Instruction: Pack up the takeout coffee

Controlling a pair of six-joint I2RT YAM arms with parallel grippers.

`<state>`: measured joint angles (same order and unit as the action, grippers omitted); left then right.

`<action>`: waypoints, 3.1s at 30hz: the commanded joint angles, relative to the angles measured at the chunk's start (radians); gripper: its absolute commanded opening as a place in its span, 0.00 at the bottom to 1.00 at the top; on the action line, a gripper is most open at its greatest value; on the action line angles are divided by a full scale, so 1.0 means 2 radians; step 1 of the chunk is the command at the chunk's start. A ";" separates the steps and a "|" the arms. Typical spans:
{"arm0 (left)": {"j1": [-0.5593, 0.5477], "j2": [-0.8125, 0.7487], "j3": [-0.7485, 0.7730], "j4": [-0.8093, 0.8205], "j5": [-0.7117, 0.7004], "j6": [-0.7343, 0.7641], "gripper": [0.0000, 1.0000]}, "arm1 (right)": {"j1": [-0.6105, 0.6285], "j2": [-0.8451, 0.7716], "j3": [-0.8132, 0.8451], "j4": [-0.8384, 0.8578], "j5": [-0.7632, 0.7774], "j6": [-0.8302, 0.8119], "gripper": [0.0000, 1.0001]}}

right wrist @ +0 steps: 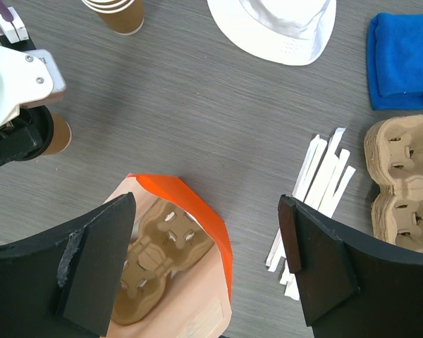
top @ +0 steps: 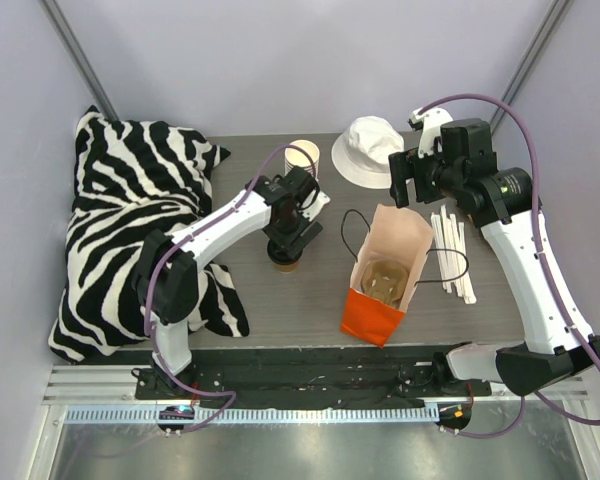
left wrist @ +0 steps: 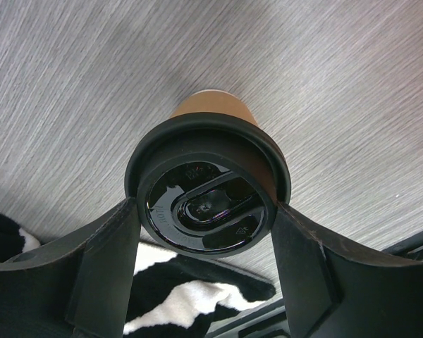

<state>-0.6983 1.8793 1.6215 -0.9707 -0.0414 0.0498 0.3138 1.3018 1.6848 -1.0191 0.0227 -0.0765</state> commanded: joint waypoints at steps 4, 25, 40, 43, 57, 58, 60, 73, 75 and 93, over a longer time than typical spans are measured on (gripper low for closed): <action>0.003 -0.029 0.055 -0.060 -0.017 0.036 0.43 | -0.001 0.001 0.027 0.000 -0.022 -0.005 0.92; 0.081 -0.107 0.189 -0.118 0.126 -0.017 0.41 | -0.003 0.065 0.063 -0.135 -0.087 -0.107 0.79; 0.089 -0.098 0.385 -0.128 0.261 -0.008 0.37 | -0.003 0.086 0.069 -0.155 -0.077 -0.119 0.35; 0.072 -0.091 0.409 -0.114 0.279 -0.023 0.34 | -0.004 0.089 0.074 -0.148 -0.077 -0.113 0.19; -0.084 -0.083 0.413 -0.045 0.235 -0.053 0.27 | -0.003 0.089 0.103 -0.134 -0.100 -0.068 0.01; -0.093 -0.082 0.408 -0.045 0.228 -0.041 0.27 | -0.003 0.088 0.106 -0.132 -0.097 -0.064 0.01; -0.121 -0.078 0.399 -0.049 0.190 -0.029 0.27 | -0.003 0.080 0.105 -0.129 -0.096 -0.049 0.01; -0.190 -0.074 0.285 -0.046 0.050 0.065 0.22 | -0.002 -0.024 0.034 -0.084 -0.146 -0.003 0.01; -0.190 -0.085 0.246 -0.033 0.033 0.076 0.21 | 0.000 -0.042 0.014 -0.065 -0.150 0.004 0.01; -0.208 -0.097 0.143 0.031 0.040 0.080 0.20 | -0.001 -0.131 -0.105 0.005 -0.185 0.051 0.01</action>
<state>-1.1126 1.7344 1.9396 -0.9718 0.0128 0.2203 0.3103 1.0916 1.4975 -1.0718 -0.3122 -0.0311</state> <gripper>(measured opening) 0.724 0.028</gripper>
